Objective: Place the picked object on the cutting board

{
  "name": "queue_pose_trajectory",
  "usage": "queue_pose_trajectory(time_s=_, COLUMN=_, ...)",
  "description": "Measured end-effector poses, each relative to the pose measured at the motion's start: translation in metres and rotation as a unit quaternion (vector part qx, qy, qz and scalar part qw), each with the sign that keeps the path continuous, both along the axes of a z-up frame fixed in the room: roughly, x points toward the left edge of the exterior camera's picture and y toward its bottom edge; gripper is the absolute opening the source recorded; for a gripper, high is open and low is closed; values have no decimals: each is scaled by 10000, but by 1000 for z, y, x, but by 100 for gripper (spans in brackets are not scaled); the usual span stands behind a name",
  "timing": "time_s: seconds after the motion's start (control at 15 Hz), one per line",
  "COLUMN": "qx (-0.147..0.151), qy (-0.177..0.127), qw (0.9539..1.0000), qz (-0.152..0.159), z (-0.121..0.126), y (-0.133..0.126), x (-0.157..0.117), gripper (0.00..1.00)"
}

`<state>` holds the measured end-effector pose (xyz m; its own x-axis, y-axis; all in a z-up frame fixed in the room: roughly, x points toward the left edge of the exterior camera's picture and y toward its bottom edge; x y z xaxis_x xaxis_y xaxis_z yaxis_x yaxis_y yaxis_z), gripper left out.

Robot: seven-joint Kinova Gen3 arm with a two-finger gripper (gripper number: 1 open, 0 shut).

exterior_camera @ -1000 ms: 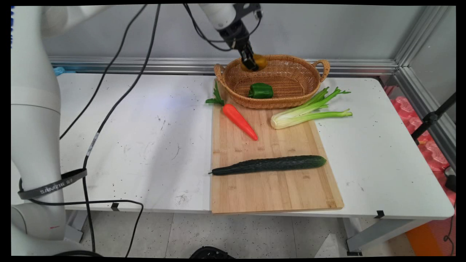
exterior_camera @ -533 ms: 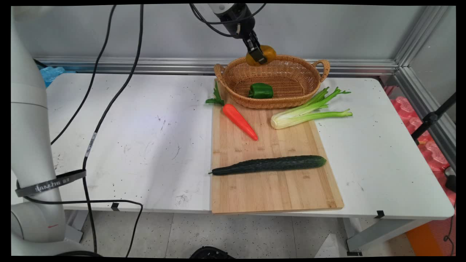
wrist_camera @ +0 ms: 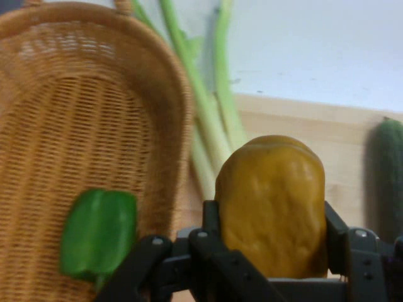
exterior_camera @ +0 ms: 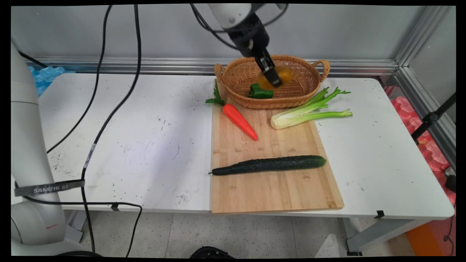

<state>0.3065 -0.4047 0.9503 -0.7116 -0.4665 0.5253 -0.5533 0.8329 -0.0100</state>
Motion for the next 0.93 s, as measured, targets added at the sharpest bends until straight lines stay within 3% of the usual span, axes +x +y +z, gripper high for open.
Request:
queue_pose_trajectory(time_s=0.33, qx=65, qy=-10, qw=9999, qz=-84, z=-23, y=20, x=-29, gripper=0)
queue_pose_trajectory(time_s=0.93, qx=196, qy=-48, qw=9998, qz=-3, z=-110, y=23, x=-95, gripper=0)
